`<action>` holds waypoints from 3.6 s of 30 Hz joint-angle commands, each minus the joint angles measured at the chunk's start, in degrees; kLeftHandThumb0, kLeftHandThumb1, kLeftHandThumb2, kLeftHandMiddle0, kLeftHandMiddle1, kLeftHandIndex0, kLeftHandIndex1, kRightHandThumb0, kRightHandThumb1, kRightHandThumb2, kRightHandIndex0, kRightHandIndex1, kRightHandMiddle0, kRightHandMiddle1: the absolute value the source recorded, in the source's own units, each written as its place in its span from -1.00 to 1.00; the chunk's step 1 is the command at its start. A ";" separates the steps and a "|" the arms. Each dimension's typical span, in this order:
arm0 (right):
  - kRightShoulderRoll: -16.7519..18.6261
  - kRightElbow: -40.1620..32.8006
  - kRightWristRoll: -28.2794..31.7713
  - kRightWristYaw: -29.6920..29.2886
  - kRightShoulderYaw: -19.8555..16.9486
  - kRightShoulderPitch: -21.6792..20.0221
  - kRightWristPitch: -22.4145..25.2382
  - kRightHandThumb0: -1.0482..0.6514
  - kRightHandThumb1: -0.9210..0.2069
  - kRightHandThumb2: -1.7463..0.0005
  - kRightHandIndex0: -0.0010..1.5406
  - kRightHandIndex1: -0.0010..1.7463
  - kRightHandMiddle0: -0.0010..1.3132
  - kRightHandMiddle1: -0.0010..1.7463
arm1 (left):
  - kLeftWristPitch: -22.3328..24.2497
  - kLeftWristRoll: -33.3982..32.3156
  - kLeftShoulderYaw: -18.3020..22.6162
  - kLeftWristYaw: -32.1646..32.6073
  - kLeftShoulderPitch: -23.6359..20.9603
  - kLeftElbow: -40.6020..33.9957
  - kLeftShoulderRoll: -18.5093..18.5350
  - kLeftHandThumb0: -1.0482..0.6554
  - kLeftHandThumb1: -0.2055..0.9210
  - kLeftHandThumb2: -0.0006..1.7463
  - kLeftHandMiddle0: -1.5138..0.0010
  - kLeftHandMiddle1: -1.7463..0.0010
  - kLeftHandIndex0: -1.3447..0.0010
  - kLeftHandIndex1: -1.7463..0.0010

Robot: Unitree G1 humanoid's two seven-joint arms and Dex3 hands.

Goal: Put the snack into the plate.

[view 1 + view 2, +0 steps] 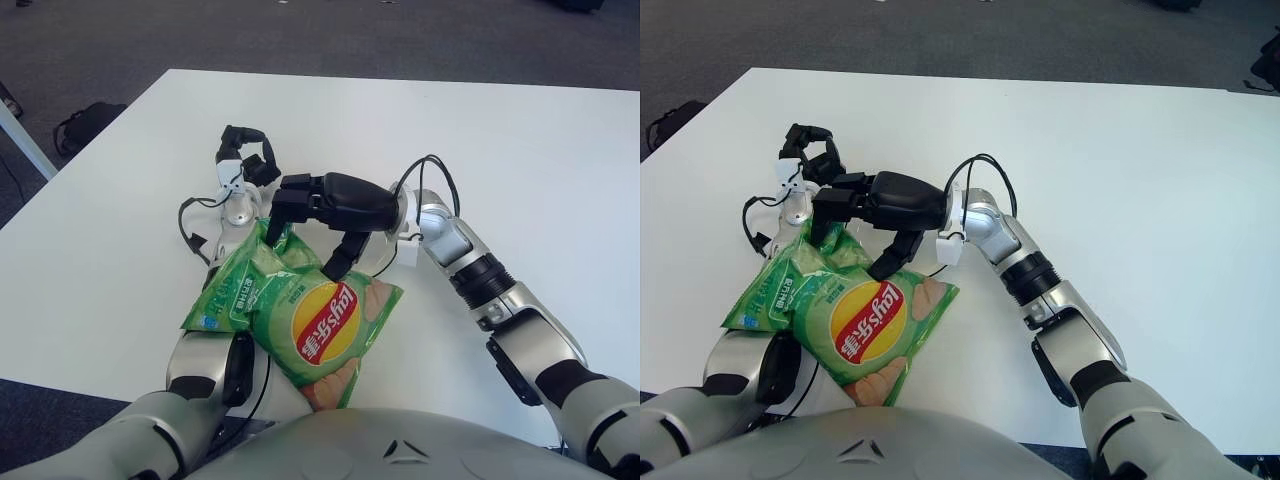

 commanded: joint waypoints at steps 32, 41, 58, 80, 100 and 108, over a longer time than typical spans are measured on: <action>2.85 -6.11 -6.48 -10.28 -3.62 1.63 11.06 0.23 0.15 -0.53 -0.27 0.95 -0.16 0.92 | -0.25 1.29 -1.03 0.64 0.99 -0.06 1.16 -0.28 0.21 0.28 -0.55 -1.00 0.27 -1.00; 2.17 -11.12 -3.36 -6.89 -3.82 1.37 17.35 0.23 0.20 -0.57 -0.25 0.96 -0.13 0.93 | 0.28 0.54 -0.48 0.16 0.35 0.93 1.29 -0.28 0.18 0.30 -0.45 -1.00 0.26 -1.00; 1.79 -14.78 -2.55 -6.87 -7.46 0.21 23.84 0.22 0.21 -0.43 0.05 0.77 -0.07 0.63 | -2.13 -0.85 0.18 -1.69 0.13 2.65 1.53 -0.29 0.11 0.36 -0.50 -1.00 0.21 -1.00; 0.04 -14.00 7.25 3.30 -7.52 -1.97 28.73 0.23 -0.24 0.01 -0.13 0.53 -0.14 0.68 | -2.61 -0.85 0.30 -1.98 0.23 2.82 2.24 -0.31 0.05 0.41 -0.59 -1.00 0.17 -1.00; 1.72 -0.18 6.34 4.37 -5.60 -5.74 14.24 -0.23 0.10 -0.18 -0.65 -0.08 -0.74 0.34 | -2.96 0.87 -0.40 -1.40 0.22 3.24 3.07 -0.30 0.08 0.38 -0.58 -1.00 0.19 -1.00; 1.72 -0.21 6.35 4.38 -5.60 -5.70 14.11 -0.24 0.11 -0.19 -0.66 -0.08 -0.74 0.34 | -2.93 0.87 -0.45 -1.38 0.35 3.03 3.04 -0.30 0.08 0.39 -0.58 -1.00 0.19 -1.00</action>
